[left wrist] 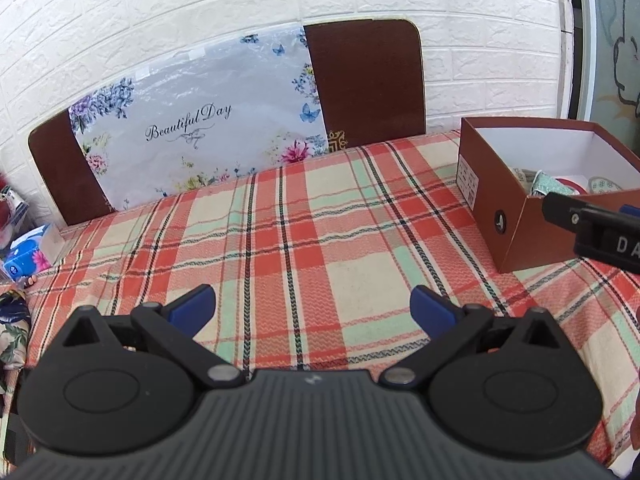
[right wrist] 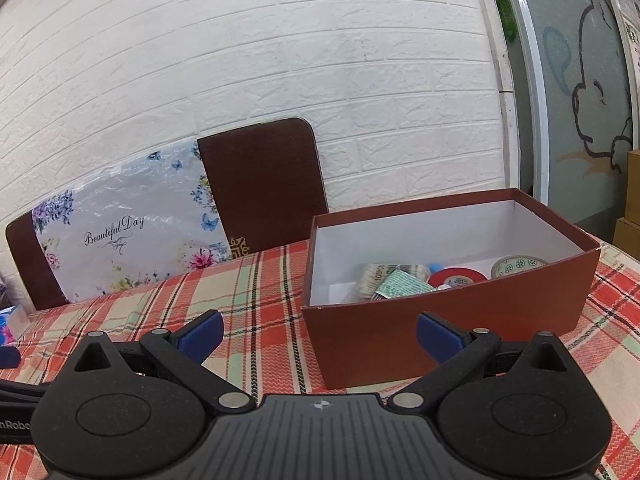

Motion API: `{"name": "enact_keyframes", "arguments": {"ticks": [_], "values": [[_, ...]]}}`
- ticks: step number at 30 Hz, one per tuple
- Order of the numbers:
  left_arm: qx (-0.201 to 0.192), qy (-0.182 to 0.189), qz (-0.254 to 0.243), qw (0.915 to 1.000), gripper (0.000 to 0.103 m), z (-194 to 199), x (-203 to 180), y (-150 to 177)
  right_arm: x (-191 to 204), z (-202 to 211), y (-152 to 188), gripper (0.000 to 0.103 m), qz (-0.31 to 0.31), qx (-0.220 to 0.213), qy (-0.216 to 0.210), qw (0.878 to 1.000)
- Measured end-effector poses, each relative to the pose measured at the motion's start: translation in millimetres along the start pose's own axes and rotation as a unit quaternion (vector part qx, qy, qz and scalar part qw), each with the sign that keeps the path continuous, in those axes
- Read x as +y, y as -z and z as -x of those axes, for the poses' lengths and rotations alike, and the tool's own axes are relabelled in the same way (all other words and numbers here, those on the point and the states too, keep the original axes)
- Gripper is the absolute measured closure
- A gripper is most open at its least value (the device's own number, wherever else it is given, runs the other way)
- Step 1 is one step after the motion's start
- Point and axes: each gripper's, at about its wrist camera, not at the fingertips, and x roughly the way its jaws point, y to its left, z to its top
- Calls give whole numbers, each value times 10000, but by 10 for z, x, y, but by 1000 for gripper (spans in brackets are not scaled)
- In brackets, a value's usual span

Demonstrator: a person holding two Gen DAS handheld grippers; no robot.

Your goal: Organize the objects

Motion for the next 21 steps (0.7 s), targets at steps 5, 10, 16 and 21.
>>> {"name": "enact_keyframes", "arguments": {"ticks": [5, 10, 16, 21], "values": [[179, 218, 120, 9995, 0, -53, -33, 6, -20, 71, 21, 1, -85, -22, 48, 9999], [201, 430, 84, 9988, 0, -48, -119, 27, -76, 128, 30, 1, -38, -37, 184, 9998], [245, 486, 57, 9985, 0, -77, -153, 27, -111, 153, 30, 1, -67, -63, 268, 9996], [261, 506, 76, 9983, 0, -82, -151, 43, -100, 153, 36, 1, -31, -59, 256, 9997]]}}
